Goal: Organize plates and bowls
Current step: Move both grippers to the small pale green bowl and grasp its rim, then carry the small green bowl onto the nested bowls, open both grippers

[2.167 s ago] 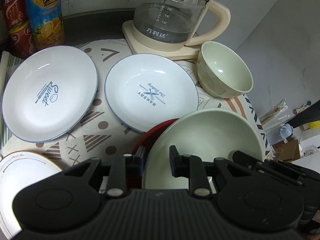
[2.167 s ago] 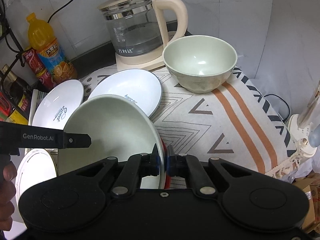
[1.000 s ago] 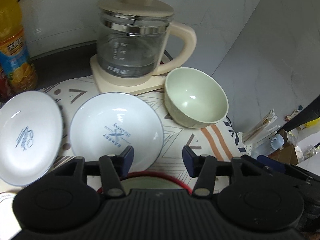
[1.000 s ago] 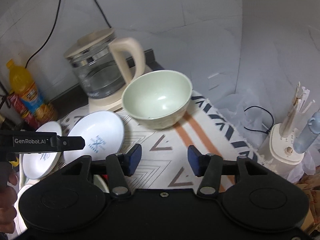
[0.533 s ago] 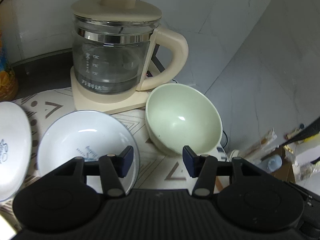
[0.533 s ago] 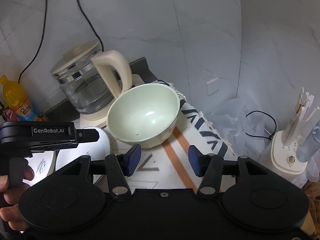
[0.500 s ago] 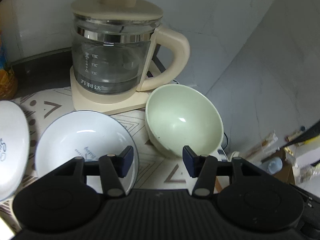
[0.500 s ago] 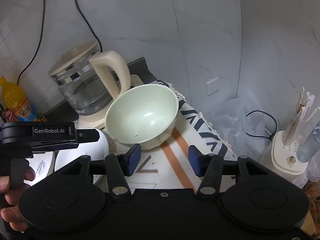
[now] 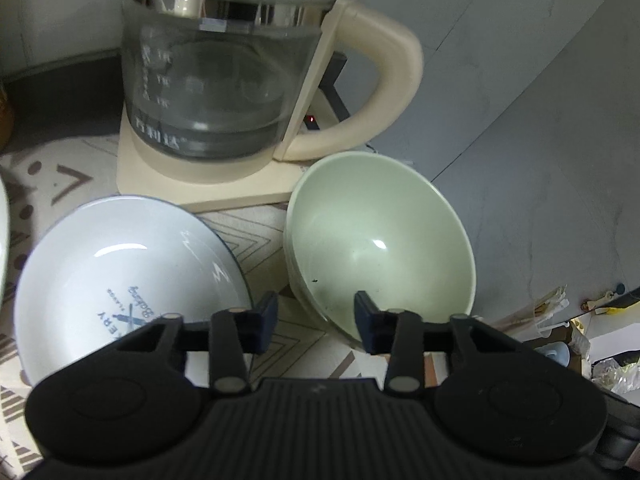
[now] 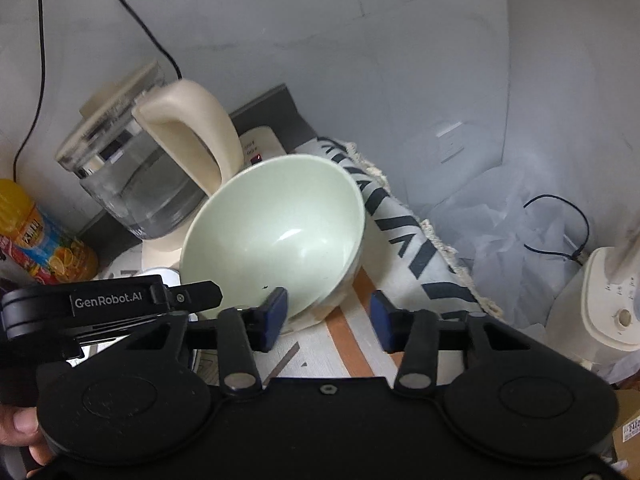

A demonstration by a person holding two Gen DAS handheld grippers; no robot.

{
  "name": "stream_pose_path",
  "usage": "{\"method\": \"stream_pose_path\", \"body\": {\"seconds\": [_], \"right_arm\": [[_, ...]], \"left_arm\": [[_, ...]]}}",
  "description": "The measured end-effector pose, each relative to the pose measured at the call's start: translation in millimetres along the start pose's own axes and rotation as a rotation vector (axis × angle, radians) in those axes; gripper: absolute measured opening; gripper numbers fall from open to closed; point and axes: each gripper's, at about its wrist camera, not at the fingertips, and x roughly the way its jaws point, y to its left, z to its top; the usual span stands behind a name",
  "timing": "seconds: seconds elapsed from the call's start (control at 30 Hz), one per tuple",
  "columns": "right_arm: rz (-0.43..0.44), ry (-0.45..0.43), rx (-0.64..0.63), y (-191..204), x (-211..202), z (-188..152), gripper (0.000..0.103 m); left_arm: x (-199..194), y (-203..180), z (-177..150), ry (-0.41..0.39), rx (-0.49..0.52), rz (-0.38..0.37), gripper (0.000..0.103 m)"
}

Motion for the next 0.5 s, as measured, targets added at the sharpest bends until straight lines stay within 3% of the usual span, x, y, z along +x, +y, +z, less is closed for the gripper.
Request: {"method": "stream_pose_path", "body": {"seconds": [0.1, 0.23, 0.5], "right_arm": [[0.016, 0.024, 0.014, -0.6, 10.5, 2.1, 0.035], [0.016, 0.023, 0.014, -0.2, 16.6, 2.0, 0.029], [0.005, 0.022, 0.025, -4.9, 4.7, -5.6, 0.023]], "left_arm": [[5.0, 1.6, 0.8, 0.000, -0.003, -0.005, 0.019], [7.8, -0.4, 2.8, -0.012, 0.013, 0.003, 0.018], [0.7, -3.6, -5.0, 0.042, 0.048, 0.000, 0.017]]}}
